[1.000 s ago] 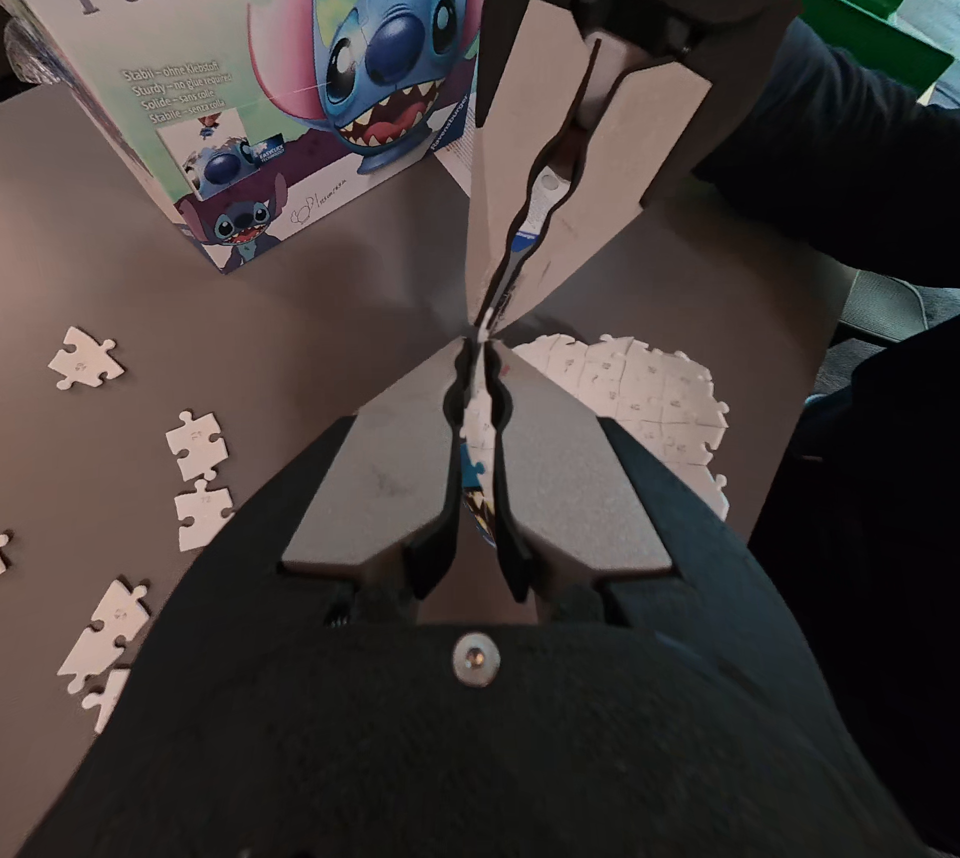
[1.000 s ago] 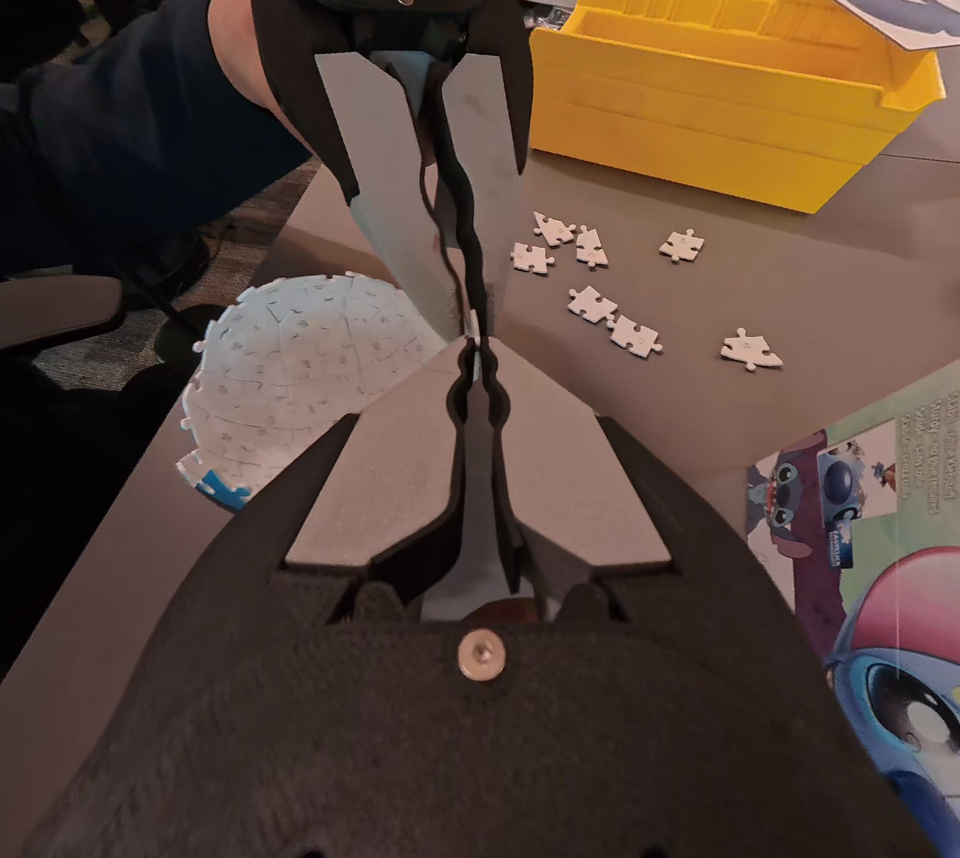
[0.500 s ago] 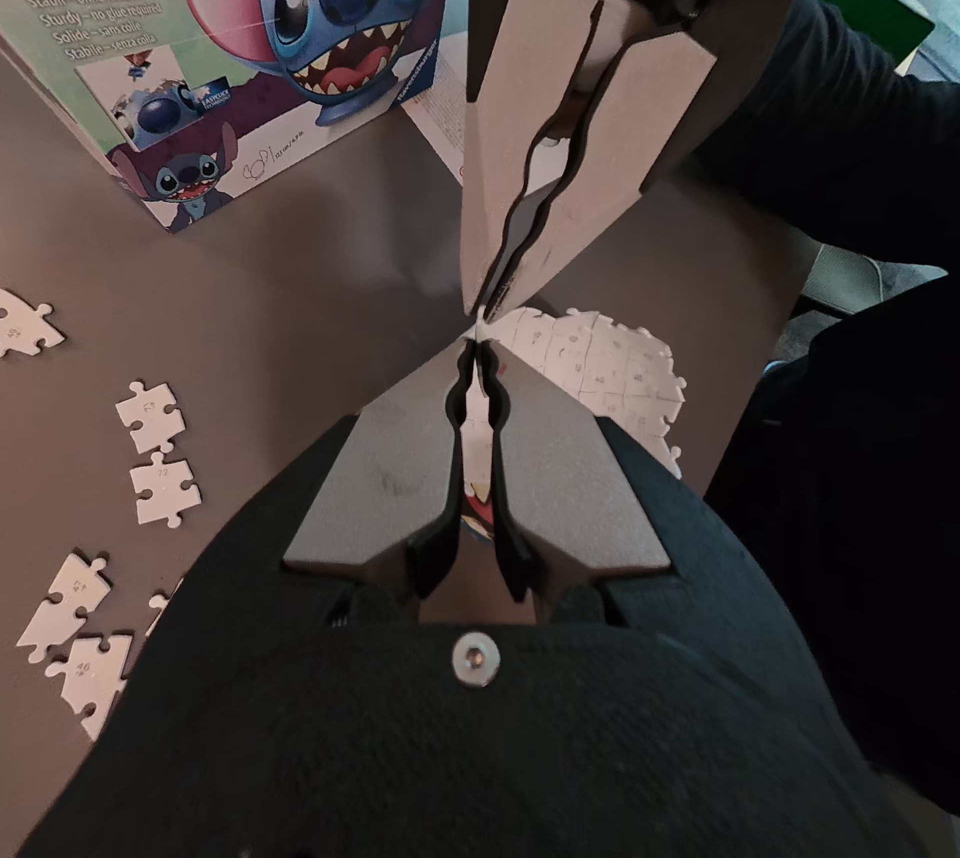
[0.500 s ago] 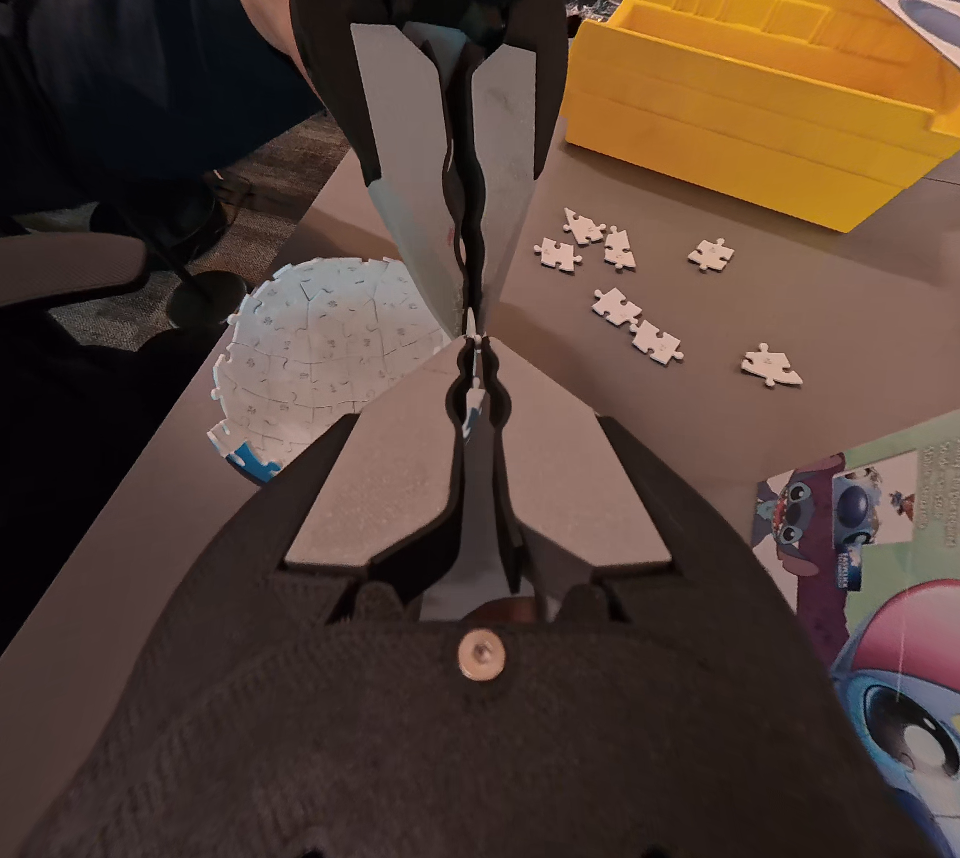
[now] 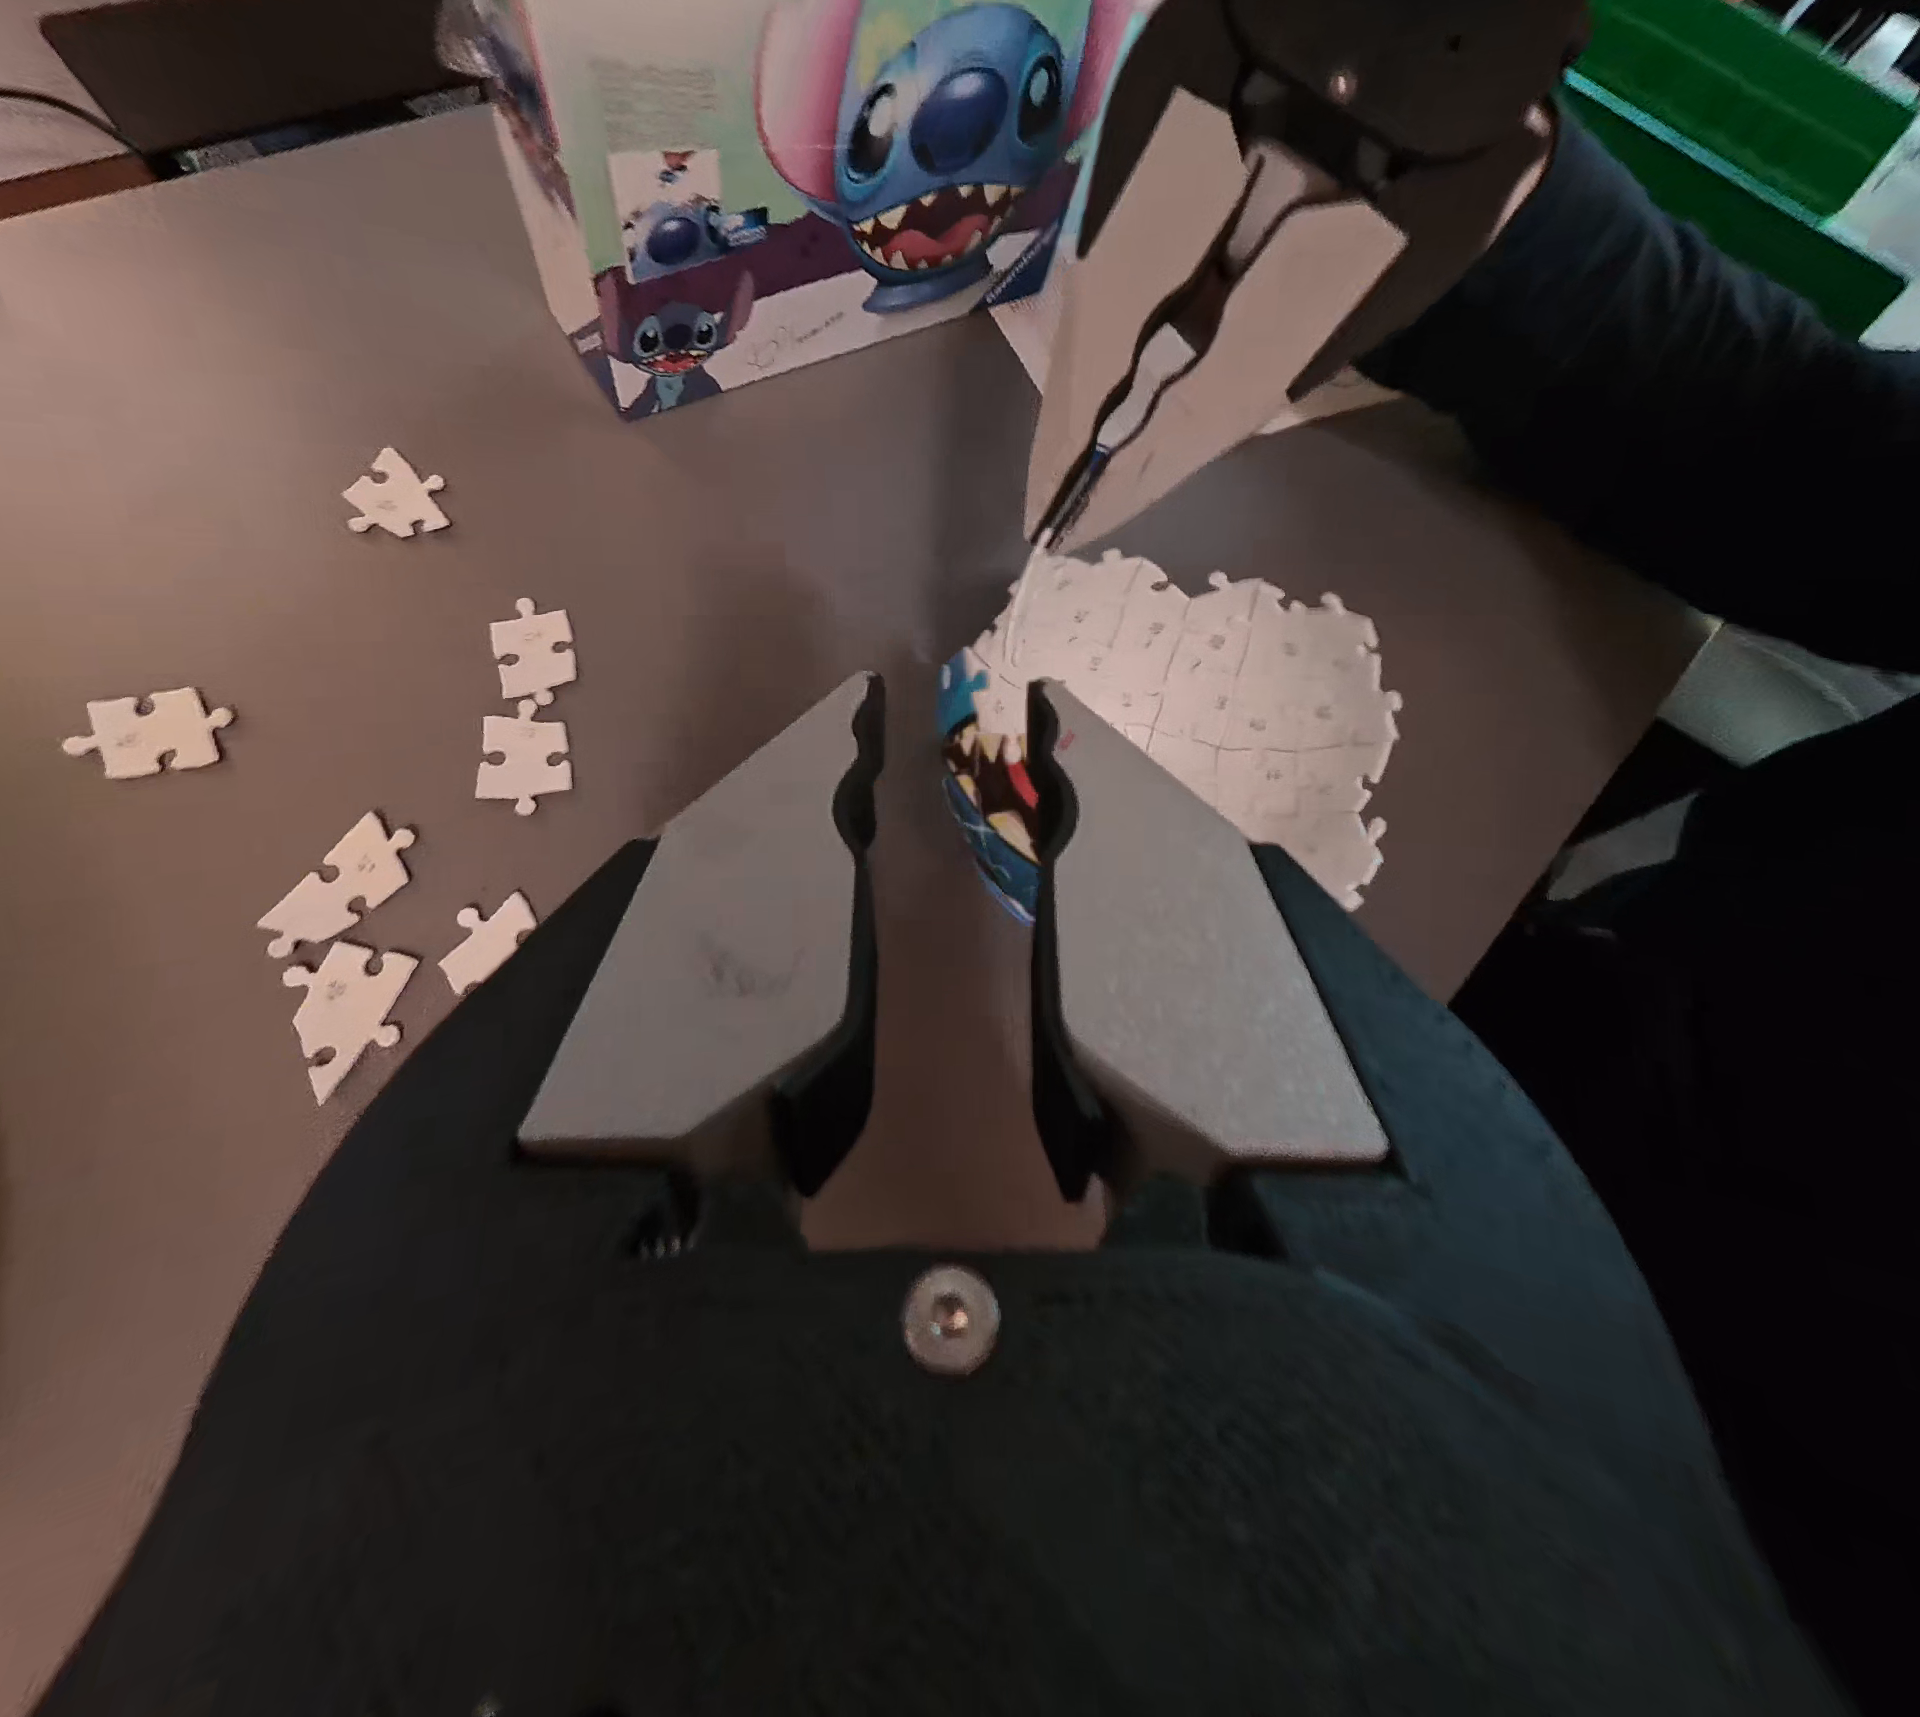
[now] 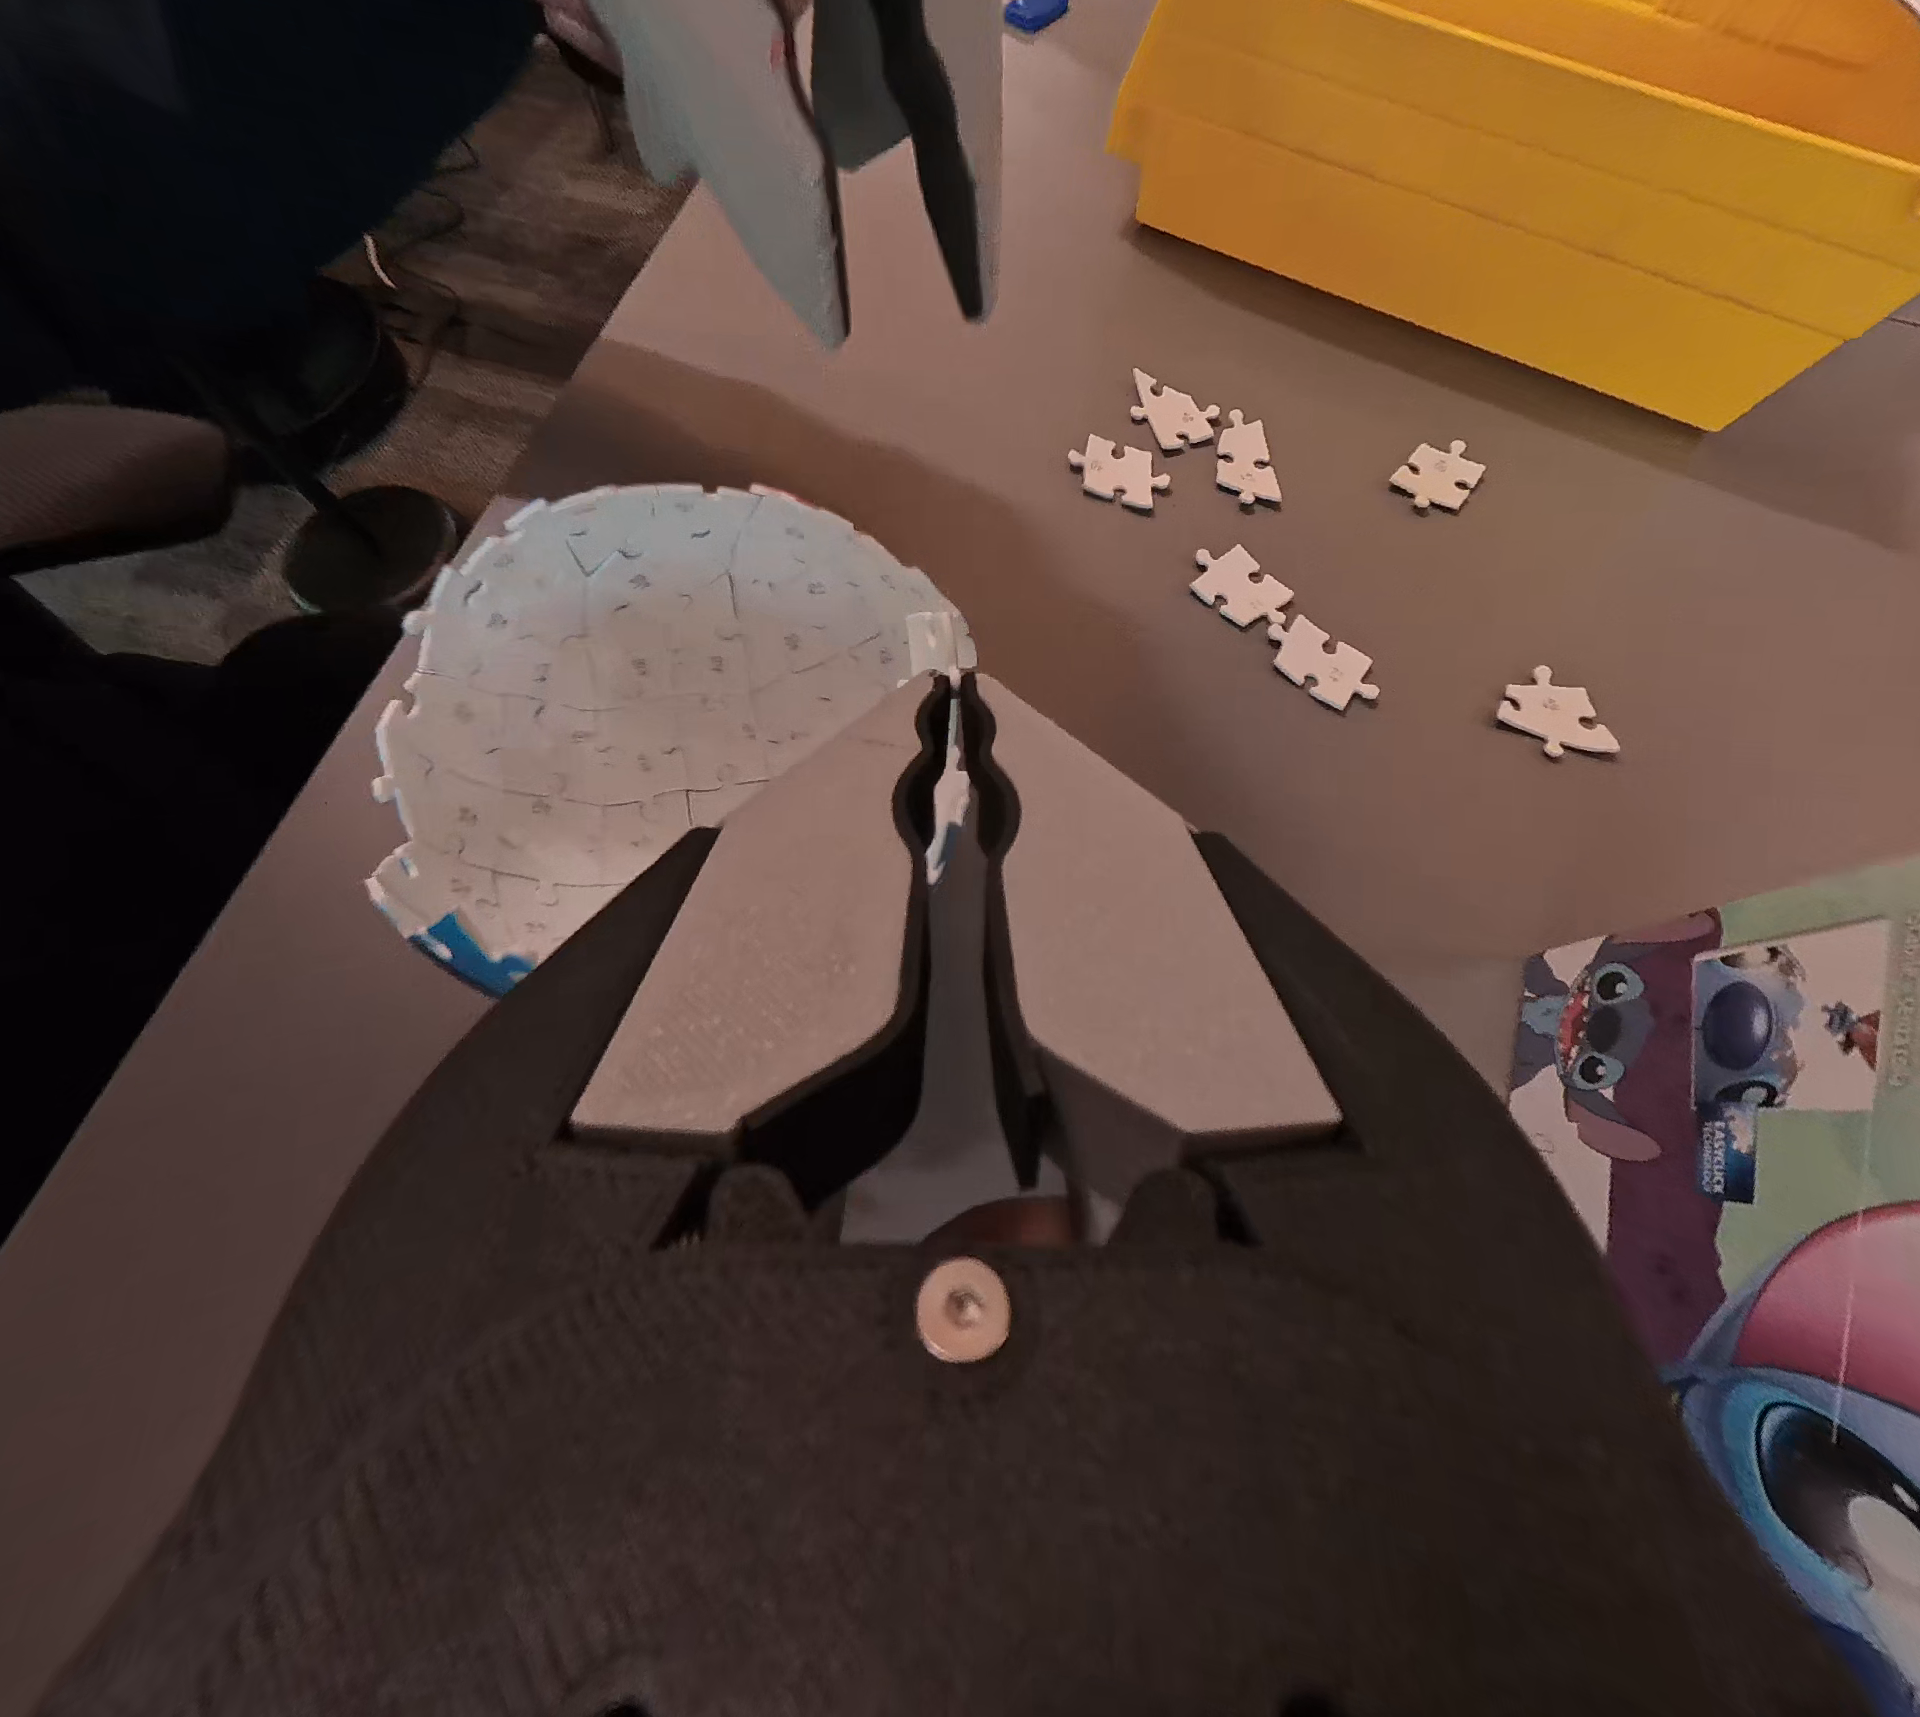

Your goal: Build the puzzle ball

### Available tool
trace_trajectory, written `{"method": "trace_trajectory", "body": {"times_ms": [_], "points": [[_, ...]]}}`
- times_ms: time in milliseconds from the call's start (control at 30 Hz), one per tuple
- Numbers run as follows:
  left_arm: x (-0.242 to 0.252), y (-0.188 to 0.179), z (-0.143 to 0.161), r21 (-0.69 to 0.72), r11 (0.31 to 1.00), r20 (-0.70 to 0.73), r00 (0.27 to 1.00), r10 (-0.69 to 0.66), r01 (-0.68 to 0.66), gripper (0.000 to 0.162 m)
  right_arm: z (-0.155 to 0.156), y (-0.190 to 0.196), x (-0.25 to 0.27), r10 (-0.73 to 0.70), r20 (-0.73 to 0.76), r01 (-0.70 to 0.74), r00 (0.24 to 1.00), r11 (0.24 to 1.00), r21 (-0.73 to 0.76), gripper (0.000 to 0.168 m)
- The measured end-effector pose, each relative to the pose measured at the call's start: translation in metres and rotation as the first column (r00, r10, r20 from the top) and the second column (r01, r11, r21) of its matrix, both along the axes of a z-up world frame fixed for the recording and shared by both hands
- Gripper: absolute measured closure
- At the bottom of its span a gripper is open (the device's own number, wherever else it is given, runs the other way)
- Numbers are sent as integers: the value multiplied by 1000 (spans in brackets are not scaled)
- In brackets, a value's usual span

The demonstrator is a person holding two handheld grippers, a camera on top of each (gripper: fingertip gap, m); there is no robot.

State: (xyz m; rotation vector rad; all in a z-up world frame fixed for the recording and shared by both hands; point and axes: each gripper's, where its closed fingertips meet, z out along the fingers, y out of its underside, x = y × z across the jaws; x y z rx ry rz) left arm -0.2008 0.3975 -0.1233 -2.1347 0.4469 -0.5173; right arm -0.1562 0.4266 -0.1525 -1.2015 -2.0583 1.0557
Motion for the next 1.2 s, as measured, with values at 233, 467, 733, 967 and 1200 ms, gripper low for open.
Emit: {"method": "trace_trajectory", "body": {"times_ms": [233, 467, 733, 967, 1200], "points": [[-8, 11, -9, -56, 998, 181, 983, -4, 14, 133, -20, -5, -7, -18, 53, 17, 998, 999, 30, 168], [22, 25, -25, -154, 984, 39, 995, -88, 93, 132, -24, -1, -9, -61, 81, 60, 995, 998, 14, 168], [37, 26, -60, -336, 932, -97, 980, -175, 134, 134, -28, -1, -8, -48, 98, 51, 994, 998, -25, 168], [36, 26, -65, -363, 924, -174, 965, -196, 122, 146, -34, -3, -9, -42, 106, 44, 993, 999, -19, 168], [34, 26, -70, -416, 902, -236, 944, -230, 115, 148, -35, -3, -10, -35, 101, 37, 994, 999, -15, 168]]}}
